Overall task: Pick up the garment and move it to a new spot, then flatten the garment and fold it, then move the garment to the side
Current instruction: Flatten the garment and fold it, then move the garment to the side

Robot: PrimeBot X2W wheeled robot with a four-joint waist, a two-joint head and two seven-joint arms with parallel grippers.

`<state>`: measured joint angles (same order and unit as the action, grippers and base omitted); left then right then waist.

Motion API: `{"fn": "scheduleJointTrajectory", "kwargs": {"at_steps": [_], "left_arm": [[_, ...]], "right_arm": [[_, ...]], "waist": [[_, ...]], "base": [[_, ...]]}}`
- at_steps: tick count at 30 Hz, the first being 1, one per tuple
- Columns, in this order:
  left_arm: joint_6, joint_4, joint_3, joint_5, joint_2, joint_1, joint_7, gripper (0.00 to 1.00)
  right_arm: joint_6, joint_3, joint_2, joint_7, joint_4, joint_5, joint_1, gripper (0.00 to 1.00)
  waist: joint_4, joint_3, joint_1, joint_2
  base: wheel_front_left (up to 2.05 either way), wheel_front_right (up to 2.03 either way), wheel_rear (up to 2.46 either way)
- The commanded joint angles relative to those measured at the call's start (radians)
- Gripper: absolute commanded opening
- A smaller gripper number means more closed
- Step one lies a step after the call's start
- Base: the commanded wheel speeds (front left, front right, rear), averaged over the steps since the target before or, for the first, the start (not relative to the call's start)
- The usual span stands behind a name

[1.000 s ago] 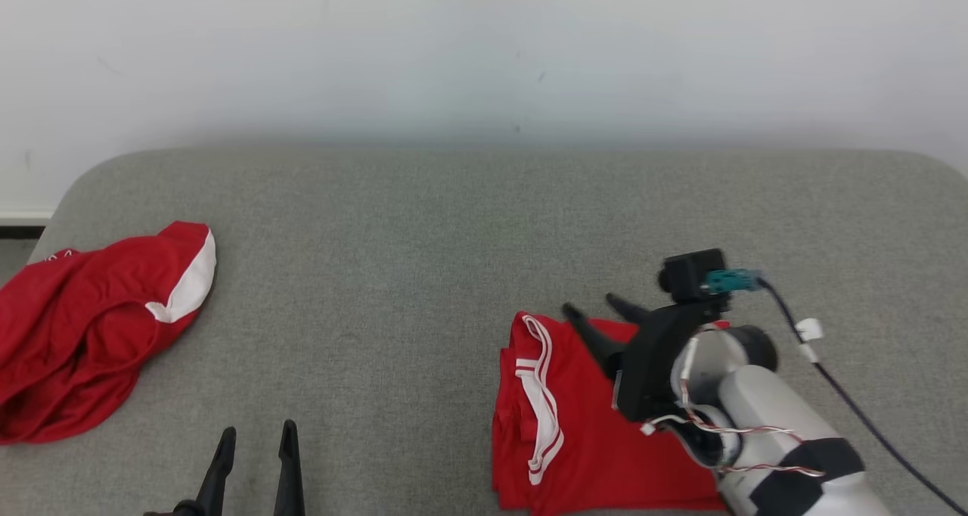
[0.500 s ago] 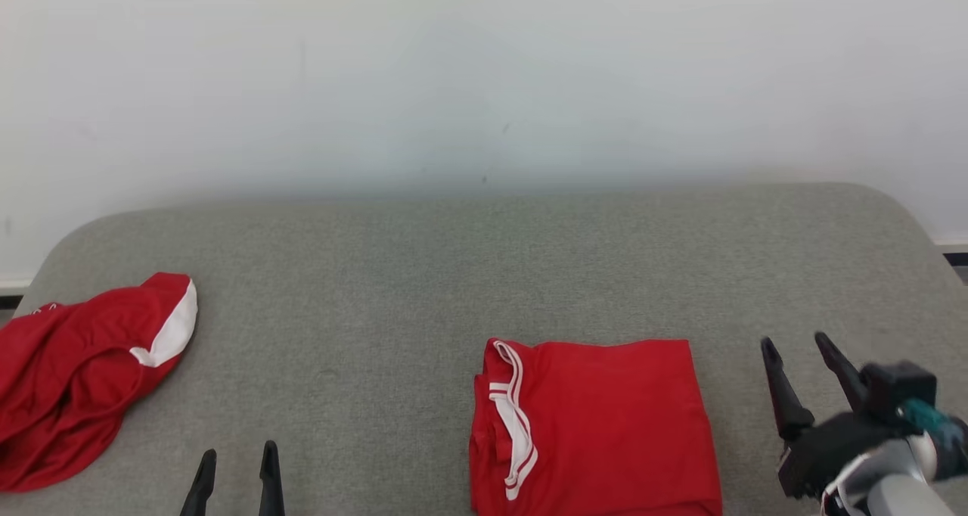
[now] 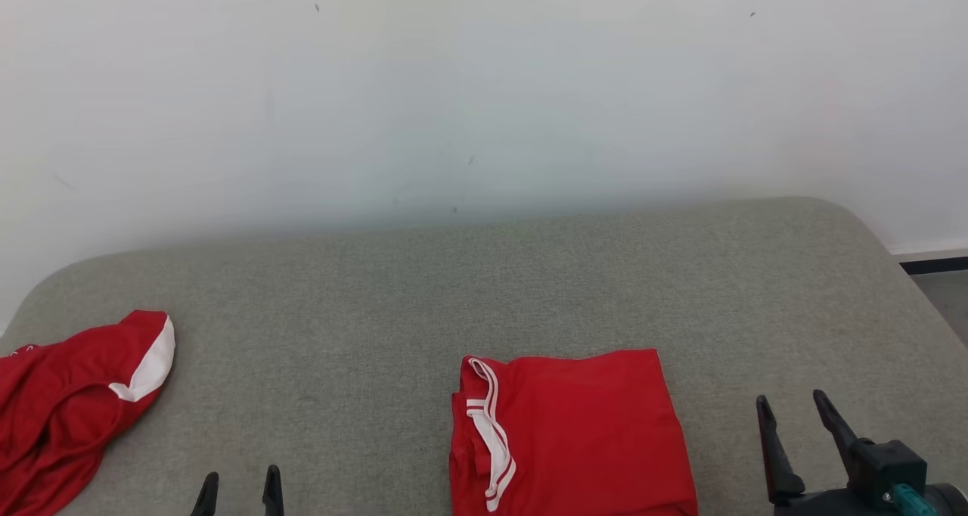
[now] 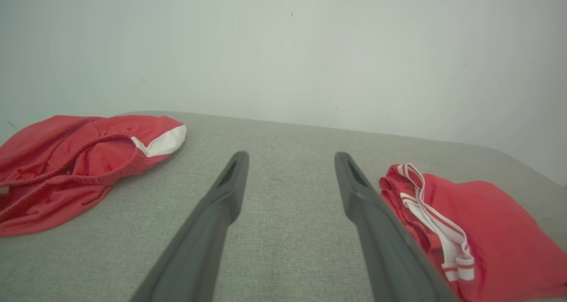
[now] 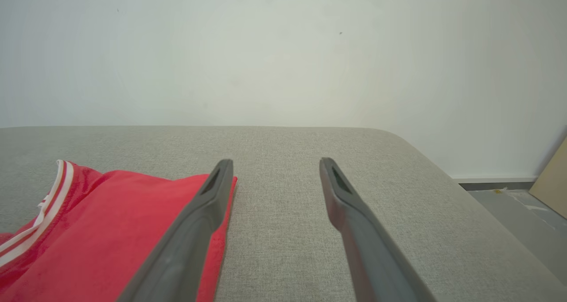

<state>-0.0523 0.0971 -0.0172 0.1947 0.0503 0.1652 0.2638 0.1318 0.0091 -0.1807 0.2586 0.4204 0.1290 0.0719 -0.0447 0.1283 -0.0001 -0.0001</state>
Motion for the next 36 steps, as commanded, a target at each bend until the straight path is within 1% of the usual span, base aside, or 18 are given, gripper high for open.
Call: {"fn": "scheduleJointTrajectory", "kwargs": {"at_steps": [1, 13, 22, 32, 36], "left_arm": [[0.001, 0.009, 0.0, 0.001, 0.0, 0.001, 0.001, 1.0], [-0.013, 0.091, -0.012, 0.011, 0.0, -0.074, 0.001, 1.0], [-0.026, 0.108, -0.005, -0.007, 0.0, -0.072, 0.0, 1.0], [-0.026, 0.1, -0.001, 0.009, 0.0, -0.068, 0.0, 1.0], [-0.037, 0.103, -0.007, -0.004, 0.0, -0.075, 0.0, 1.0]], "right_arm": [[-0.002, 0.003, 0.005, 0.004, -0.007, -0.005, -0.012, 1.0], [-0.002, 0.072, 0.017, -0.001, -0.021, 0.016, 0.029, 1.0], [-0.002, 0.089, 0.02, -0.017, -0.007, 0.033, 0.024, 1.0], [-0.002, 0.094, 0.017, -0.012, -0.004, 0.018, 0.023, 1.0], [-0.002, 0.094, 0.022, -0.01, 0.003, 0.012, 0.034, 1.0]], "waist": [[-0.006, 0.003, 0.0001, 0.0001], [-0.02, -0.005, 0.0001, 0.0001], [-0.013, -0.016, 0.0001, 0.0001], [-0.001, -0.037, 0.0001, 0.0001], [0.004, -0.047, 0.0001, 0.0001]], "base": [[0.0, 0.0, 0.0], [0.0, 0.0, 0.0], [0.0, 0.0, 0.0], [0.0, 0.0, 0.0], [0.0, 0.0, 0.0]]}}
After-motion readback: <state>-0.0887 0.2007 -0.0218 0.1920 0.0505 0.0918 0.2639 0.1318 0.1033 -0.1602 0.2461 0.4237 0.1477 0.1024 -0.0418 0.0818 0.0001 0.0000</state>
